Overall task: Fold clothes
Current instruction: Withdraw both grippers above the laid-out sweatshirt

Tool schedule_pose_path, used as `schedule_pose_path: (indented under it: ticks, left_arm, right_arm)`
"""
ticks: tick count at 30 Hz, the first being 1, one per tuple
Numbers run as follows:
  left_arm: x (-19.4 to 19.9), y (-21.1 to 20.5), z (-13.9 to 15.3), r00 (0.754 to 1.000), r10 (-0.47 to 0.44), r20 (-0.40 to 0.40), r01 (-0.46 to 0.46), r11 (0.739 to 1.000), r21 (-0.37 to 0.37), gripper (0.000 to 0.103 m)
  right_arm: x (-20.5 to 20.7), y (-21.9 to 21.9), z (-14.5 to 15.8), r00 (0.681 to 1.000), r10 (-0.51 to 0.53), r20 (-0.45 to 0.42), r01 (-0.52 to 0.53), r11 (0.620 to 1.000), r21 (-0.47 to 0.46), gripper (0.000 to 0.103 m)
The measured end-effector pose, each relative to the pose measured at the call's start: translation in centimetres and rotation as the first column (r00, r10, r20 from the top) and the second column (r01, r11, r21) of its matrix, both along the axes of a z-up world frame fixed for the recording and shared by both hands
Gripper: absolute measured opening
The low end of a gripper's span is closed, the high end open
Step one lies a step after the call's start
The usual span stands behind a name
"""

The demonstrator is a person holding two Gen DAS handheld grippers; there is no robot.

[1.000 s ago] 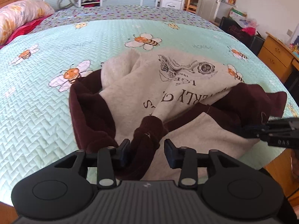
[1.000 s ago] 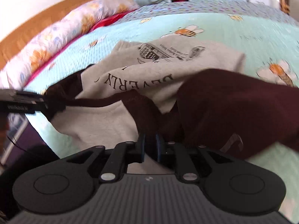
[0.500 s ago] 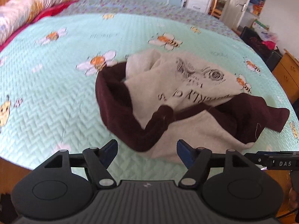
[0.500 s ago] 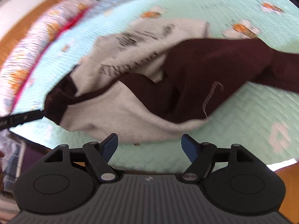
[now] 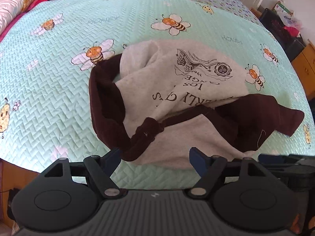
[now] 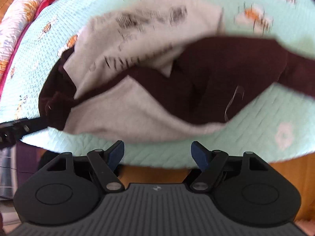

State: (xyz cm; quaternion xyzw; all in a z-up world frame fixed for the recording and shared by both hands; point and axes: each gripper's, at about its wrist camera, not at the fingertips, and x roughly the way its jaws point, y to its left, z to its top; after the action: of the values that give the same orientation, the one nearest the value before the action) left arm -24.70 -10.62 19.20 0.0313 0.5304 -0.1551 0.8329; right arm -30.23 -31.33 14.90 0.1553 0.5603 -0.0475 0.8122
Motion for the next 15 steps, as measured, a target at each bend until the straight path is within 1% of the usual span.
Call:
schedule_pose_path:
  ticks: [1,4,6,8,9,10,11,12,13,14,15]
  left_arm:
    - [-0.6,0.0,0.0,1.000,0.003,0.020,-0.003,1.000,0.015,0.079]
    - [-2.3,0.2,0.1,0.997,0.009,0.078,-0.014,0.998,0.058,0.083]
    - [-3.5,0.4,-0.3,0.997,0.022,0.079,-0.026,0.998,0.055,0.084]
    - [-4.9,0.1,-0.1,0.993,0.015,0.115,-0.023,0.997,0.072,0.084]
    - [-5.7,-0.2,0.3,0.988,0.009,0.153,-0.025,0.995,0.101,0.084]
    - [-6.5,-0.6,0.9,0.977,0.002,0.212,-0.032,0.990,0.136,0.084]
    - [-7.5,-1.0,1.8,0.958,-0.009,0.285,-0.037,0.987,0.158,0.084]
    - [-8.4,-1.4,2.6,0.934,-0.021,0.358,-0.045,0.983,0.177,0.084]
    - [-9.4,-1.8,3.6,0.901,-0.029,0.433,-0.060,0.980,0.190,0.085]
    - [-10.0,-2.0,4.2,0.878,-0.029,0.479,-0.078,0.976,0.202,0.092]
    - [-10.4,-2.3,4.6,0.854,-0.031,0.519,-0.094,0.972,0.213,0.103]
  right_arm:
    - [0.1,0.4,0.7,1.000,0.005,0.018,-0.004,0.999,-0.033,0.077]
    - [-0.5,1.3,2.0,0.995,0.011,0.096,-0.005,0.998,-0.063,0.079]
    - [-1.4,1.4,2.1,0.993,-0.019,0.117,0.026,0.998,-0.062,0.079]
    - [-2.6,1.2,2.0,0.991,-0.045,0.126,0.050,0.998,-0.038,0.079]
    - [-2.9,1.1,1.9,0.991,-0.048,0.124,0.051,0.998,-0.020,0.079]
    - [-3.3,1.0,2.0,0.991,-0.048,0.124,0.049,0.999,-0.004,0.079]
    - [-3.5,0.8,2.0,0.991,-0.048,0.125,0.047,0.999,0.010,0.079]
    - [-3.7,0.8,2.2,0.990,-0.054,0.130,0.053,0.999,0.013,0.079]
    - [-4.1,0.6,2.5,0.986,-0.062,0.152,0.060,0.998,0.017,0.079]
    - [-4.7,0.6,2.8,0.980,-0.068,0.186,0.065,0.998,0.021,0.079]
    - [-5.3,0.7,3.2,0.970,-0.071,0.231,0.067,0.997,0.027,0.079]
